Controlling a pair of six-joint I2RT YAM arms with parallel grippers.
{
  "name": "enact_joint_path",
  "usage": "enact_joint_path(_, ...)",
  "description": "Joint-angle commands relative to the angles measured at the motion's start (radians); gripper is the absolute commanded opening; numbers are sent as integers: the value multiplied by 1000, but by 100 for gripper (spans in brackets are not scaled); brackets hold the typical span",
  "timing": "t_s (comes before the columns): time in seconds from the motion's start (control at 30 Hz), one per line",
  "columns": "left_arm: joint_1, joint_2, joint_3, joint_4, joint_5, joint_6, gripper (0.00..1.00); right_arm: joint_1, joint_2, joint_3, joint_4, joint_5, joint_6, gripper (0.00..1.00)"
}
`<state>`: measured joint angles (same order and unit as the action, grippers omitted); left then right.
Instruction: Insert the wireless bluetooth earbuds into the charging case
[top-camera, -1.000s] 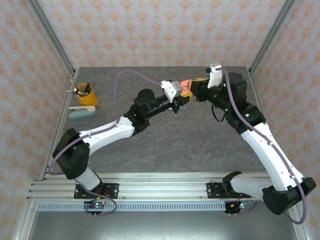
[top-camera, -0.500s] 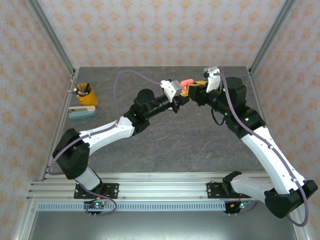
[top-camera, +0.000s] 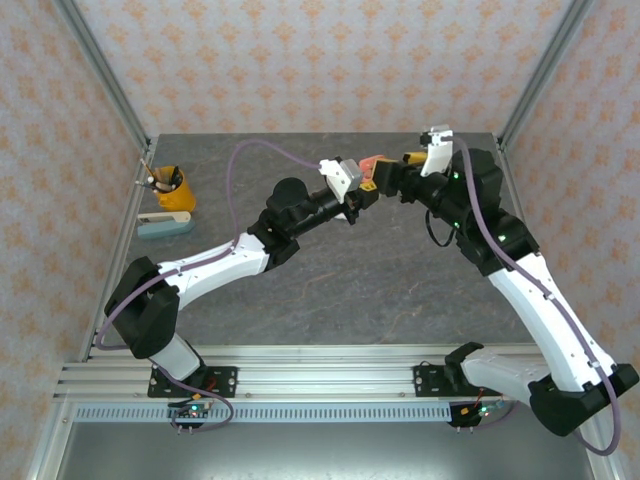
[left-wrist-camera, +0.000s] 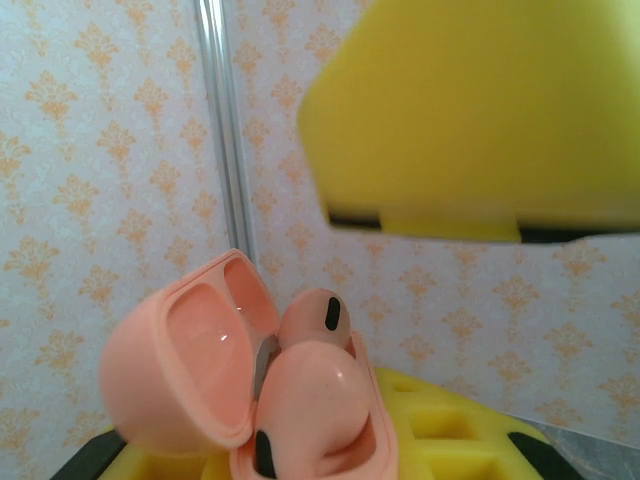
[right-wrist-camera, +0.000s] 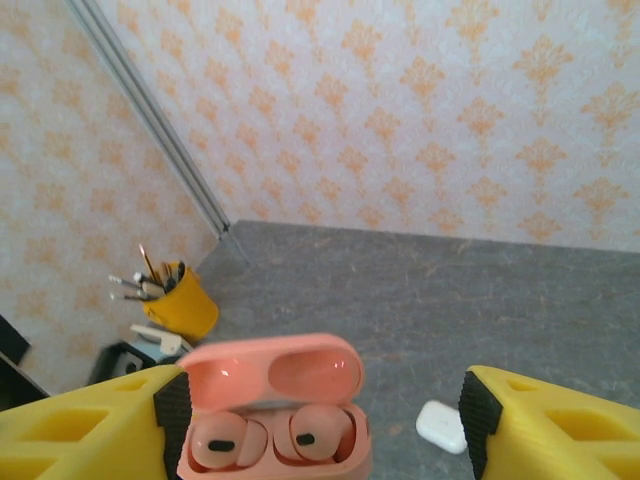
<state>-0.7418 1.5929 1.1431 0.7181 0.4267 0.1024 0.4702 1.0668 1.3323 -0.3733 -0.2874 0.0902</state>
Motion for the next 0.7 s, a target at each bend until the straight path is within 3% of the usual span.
enact_joint_path(0.0, -1, -27, -18, 59, -19, -1, 0, -19, -34, 55, 35, 24, 79, 74)
enact_joint_path(0.17, -1, -36, -50, 58, -16, 5, 0, -41, 42, 166, -88, 49, 121, 73)
enact_joint_path(0.43, -1, -72, -108, -3, 50, 50, 0, -53, 300, 417, -373, 54, 157, 68)
enact_joint_path(0.67, -1, -103, -134, -18, 63, 66, 0, -53, 484, 573, -508, -32, 146, 60)
